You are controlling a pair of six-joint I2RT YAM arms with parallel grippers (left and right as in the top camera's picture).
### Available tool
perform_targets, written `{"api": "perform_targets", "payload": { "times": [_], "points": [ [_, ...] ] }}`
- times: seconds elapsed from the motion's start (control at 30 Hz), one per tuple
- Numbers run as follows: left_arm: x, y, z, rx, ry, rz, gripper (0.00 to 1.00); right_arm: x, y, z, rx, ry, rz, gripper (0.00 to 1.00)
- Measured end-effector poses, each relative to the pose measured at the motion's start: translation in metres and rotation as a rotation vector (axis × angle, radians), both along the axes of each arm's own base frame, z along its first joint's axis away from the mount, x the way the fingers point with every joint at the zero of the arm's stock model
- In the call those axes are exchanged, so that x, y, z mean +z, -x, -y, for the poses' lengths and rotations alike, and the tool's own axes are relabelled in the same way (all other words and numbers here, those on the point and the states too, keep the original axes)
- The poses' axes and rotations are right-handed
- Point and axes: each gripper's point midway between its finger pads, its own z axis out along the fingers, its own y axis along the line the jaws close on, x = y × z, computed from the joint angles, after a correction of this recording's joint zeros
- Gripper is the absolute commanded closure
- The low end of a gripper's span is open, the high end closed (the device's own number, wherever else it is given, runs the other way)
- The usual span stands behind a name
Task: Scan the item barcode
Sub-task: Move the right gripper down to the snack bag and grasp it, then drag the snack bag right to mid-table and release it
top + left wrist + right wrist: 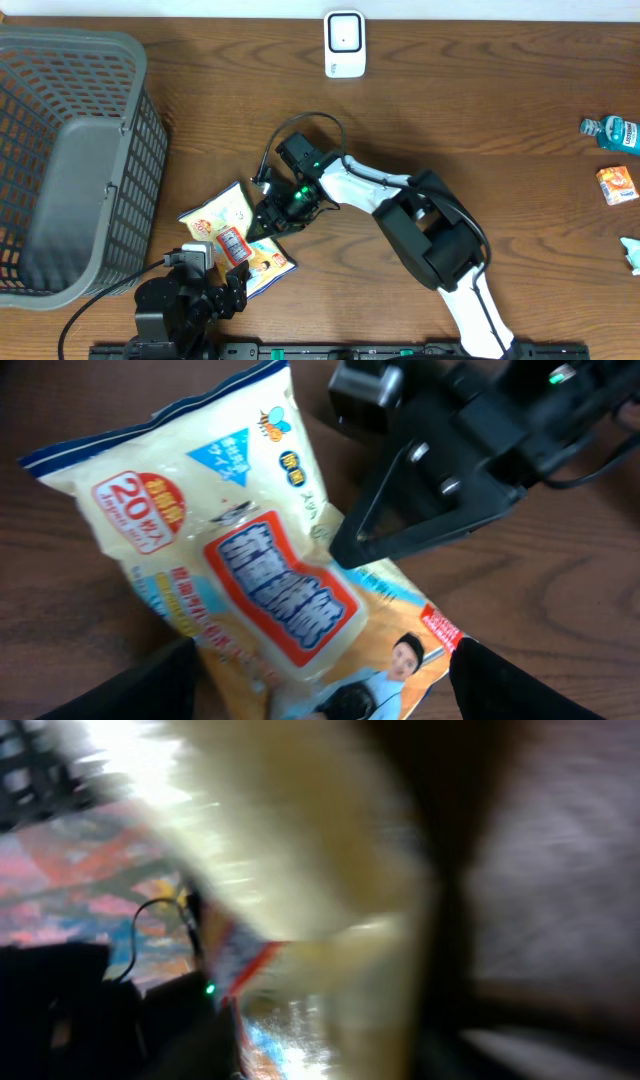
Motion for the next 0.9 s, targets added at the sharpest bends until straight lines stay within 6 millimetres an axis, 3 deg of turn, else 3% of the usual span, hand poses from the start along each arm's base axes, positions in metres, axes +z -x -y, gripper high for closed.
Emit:
{"api": "perform_targets", "payload": {
  "times": [0.1, 0.27, 0.37, 0.43, 0.67, 0.77, 0.9],
  "points": [
    [0.000, 0.000, 0.000, 0.000, 0.000, 0.000, 0.20, -0.014, 0.001, 0.003, -0.026, 0.047, -0.044, 0.99],
    [0.000, 0.000, 0.000, 0.000, 0.000, 0.000, 0.19, -0.013, -0.003, 0.003, -0.045, 0.066, -0.053, 0.99],
    [0.000, 0.000, 0.000, 0.000, 0.000, 0.000, 0.20, -0.014, -0.010, 0.014, -0.075, 0.115, -0.069, 0.99],
    [0.000, 0.000, 0.000, 0.000, 0.000, 0.000, 0.20, -0.013, -0.023, 0.035, -0.129, 0.192, -0.074, 0.99],
    [0.000, 0.000, 0.000, 0.000, 0.000, 0.000, 0.20, -0.008, -0.100, 0.158, -0.407, 0.577, 0.101, 0.99],
    [0.000, 0.000, 0.000, 0.000, 0.000, 0.000, 0.19, -0.004, -0.112, 0.199, -0.458, 0.729, 0.187, 0.99],
    [0.000, 0.000, 0.000, 0.000, 0.000, 0.000, 0.20, 0.016, -0.114, 0.229, -0.479, 0.849, 0.297, 0.99]
  ]
}}
